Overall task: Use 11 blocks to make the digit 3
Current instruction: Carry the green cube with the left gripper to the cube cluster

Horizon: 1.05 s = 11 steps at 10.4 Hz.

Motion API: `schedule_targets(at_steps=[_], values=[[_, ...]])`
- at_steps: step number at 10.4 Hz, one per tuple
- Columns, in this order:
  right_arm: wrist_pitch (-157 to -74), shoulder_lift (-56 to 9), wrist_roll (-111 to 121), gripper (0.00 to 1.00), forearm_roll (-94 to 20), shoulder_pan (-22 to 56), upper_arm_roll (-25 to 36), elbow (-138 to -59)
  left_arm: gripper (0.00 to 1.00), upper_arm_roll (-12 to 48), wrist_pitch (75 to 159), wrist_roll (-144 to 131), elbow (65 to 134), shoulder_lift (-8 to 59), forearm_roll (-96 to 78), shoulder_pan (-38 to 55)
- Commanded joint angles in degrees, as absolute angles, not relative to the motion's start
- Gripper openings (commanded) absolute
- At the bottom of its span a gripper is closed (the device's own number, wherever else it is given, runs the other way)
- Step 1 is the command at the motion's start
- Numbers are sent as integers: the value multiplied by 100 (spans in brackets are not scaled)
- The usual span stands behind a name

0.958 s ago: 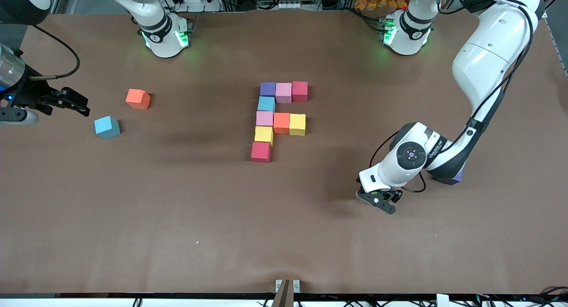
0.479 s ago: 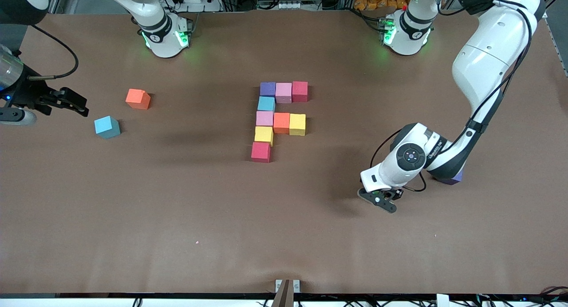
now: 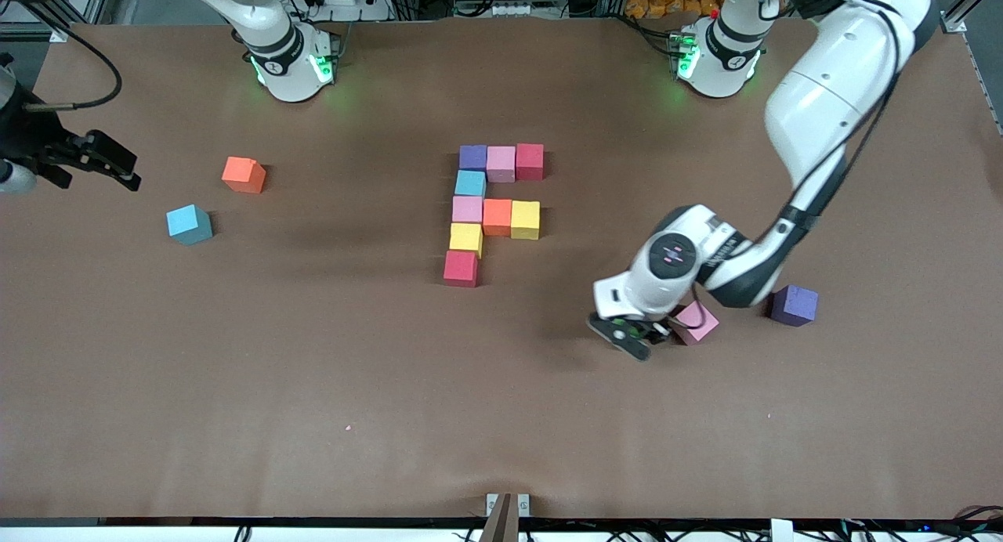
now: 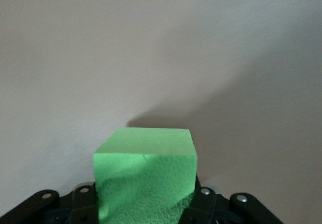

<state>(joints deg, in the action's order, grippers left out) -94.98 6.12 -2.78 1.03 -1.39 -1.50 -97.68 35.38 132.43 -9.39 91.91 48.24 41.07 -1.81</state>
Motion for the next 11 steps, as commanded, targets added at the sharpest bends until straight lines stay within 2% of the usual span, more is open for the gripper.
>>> schedule_targets(at_steps=[1,3,5,11], values=[[-9413,493,-220,100,26,-193,-220,-9458,11,3533,13166,-949,9132,4694,4280,-10],[-9299,361,-229,100,0,-307,-211,-9046,11,3559,13140,-574,9114,4632,4254,297],[-8905,404,-290,100,78,-211,-246,-9000,11,3699,13140,-318,9097,4632,4193,632],[-8895,404,-308,100,61,-158,-237,-9070,10,3823,13131,1876,8641,4719,3359,1081]])
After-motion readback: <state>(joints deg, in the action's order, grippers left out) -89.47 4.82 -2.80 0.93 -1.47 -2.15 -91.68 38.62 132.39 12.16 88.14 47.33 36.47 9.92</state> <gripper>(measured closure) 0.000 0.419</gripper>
